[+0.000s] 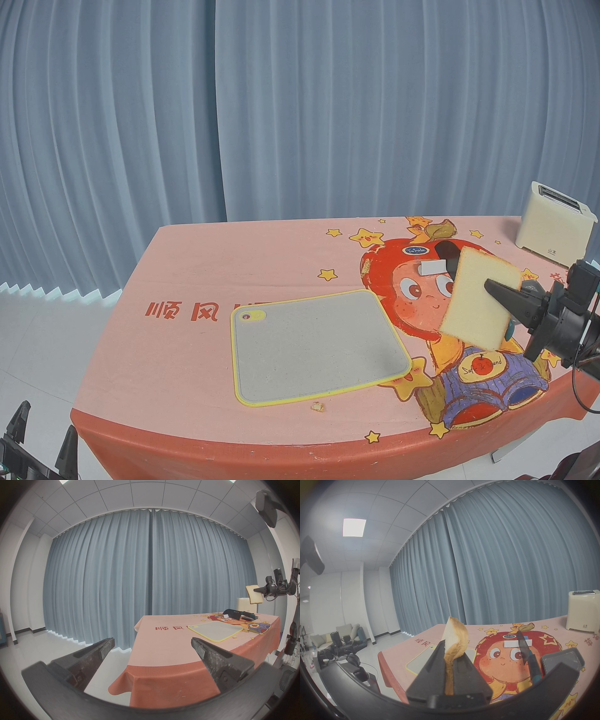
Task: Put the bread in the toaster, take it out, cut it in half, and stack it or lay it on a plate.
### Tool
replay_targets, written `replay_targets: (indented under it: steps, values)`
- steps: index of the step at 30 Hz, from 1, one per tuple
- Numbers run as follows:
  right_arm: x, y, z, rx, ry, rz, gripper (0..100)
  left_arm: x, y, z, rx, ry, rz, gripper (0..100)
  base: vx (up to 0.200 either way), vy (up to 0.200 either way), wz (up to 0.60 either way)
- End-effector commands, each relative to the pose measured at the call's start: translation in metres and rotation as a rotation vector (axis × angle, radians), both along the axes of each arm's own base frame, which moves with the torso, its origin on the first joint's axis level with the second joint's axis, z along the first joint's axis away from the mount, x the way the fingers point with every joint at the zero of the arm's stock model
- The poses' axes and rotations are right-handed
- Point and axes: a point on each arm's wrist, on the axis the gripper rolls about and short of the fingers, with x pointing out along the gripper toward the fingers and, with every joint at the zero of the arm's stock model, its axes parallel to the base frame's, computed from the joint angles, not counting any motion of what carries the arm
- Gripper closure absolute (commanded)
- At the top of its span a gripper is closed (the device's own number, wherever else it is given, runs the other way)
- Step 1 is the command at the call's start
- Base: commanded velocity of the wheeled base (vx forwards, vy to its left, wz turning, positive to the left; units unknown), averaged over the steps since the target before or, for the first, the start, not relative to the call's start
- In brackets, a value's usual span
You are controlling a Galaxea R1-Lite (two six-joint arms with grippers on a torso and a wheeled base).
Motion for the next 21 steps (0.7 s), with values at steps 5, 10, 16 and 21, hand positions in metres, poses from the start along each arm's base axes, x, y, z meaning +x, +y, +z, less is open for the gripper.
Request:
replay_targets:
  steps: [5, 10, 16, 21]
  values:
    - [0.009, 0.005, -0.004, -0.002, 0.039, 0.003, 100, 0.001, 0.0, -0.005, -0.002, 0.015, 0.001, 0, 0.0, 0.0, 0.0]
    - [0.014, 0.015, -0.002, 0.015, 0.056, 0.035, 100, 0.001, 0.0, -0.005, -0.001, 0.015, 0.001, 0, 0.0, 0.0, 0.0]
    - [0.012, 0.025, 0.003, 0.087, 0.094, 0.074, 100, 0.001, 0.0, -0.005, -0.001, 0.015, 0.001, 0, 0.0, 0.0, 0.0]
    - [0.012, 0.025, 0.005, 0.131, 0.118, 0.053, 100, 0.001, 0.0, -0.005, -0.002, 0.015, 0.001, 0, 0.0, 0.0, 0.0]
